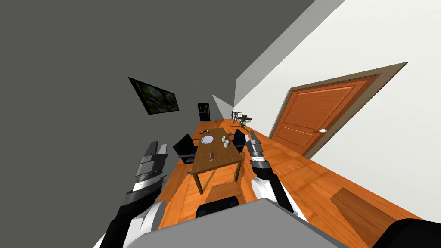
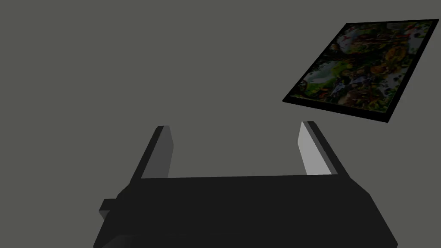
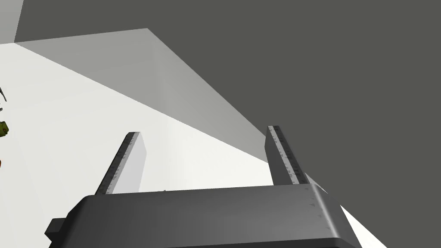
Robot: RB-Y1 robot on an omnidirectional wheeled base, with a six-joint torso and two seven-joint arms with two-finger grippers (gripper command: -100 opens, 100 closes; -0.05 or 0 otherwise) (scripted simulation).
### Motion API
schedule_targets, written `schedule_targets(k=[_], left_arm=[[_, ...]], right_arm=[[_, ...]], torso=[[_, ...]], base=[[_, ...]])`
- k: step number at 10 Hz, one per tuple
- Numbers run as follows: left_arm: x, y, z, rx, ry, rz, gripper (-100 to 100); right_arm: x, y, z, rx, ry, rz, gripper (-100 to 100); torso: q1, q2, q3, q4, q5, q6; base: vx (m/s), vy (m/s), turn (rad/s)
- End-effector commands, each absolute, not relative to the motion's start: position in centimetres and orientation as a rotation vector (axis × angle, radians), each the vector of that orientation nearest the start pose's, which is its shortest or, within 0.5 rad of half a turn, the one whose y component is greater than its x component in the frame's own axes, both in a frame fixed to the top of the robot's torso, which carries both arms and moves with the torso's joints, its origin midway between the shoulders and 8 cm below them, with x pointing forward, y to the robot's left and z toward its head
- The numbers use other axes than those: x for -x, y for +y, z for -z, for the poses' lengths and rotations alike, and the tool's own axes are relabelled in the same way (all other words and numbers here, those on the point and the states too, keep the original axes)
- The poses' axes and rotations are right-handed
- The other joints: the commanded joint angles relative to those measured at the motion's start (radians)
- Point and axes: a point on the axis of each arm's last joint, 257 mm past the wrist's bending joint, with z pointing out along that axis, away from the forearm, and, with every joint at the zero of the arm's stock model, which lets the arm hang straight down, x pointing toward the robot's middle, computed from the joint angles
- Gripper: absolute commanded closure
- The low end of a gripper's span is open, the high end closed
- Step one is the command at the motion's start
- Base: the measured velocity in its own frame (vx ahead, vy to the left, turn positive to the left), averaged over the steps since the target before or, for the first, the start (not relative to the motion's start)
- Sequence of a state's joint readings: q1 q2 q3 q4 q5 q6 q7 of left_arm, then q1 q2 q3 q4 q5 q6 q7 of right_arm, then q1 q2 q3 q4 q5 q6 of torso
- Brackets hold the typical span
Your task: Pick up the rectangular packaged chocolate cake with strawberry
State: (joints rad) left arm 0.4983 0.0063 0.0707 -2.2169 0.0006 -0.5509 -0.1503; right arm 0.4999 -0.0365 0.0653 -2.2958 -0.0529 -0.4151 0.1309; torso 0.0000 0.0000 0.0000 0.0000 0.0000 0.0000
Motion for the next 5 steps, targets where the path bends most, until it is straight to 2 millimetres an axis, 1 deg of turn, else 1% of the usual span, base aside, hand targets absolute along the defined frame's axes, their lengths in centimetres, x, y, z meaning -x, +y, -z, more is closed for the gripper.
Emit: schedule_targets(k=[1,4,5], left_arm=[[-34.5,30.4,-0.5,0.586,0.681,1.091,-100],[-35.3,30.5,1.0,0.582,0.761,1.087,-100],[-35.7,30.8,1.8,0.590,0.794,1.084,-100]], right_arm=[[-35.7,-26.1,-1.4,-0.675,0.700,-1.267,0],[-35.7,-26.1,-1.4,-0.675,0.700,-1.267,0],[-35.7,-26.1,-1.4,-0.675,0.700,-1.267,0]], torso=[[0.000,0.000,0.000,0.000,0.000,0.000],[0.003,0.001,0.000,0.000,0.001,0.000],[0.004,0.001,0.001,0.000,0.001,0.000]], base=[[-0.004,0.010,-0.087],[-0.012,0.047,-0.150],[-0.024,0.066,-0.251]])
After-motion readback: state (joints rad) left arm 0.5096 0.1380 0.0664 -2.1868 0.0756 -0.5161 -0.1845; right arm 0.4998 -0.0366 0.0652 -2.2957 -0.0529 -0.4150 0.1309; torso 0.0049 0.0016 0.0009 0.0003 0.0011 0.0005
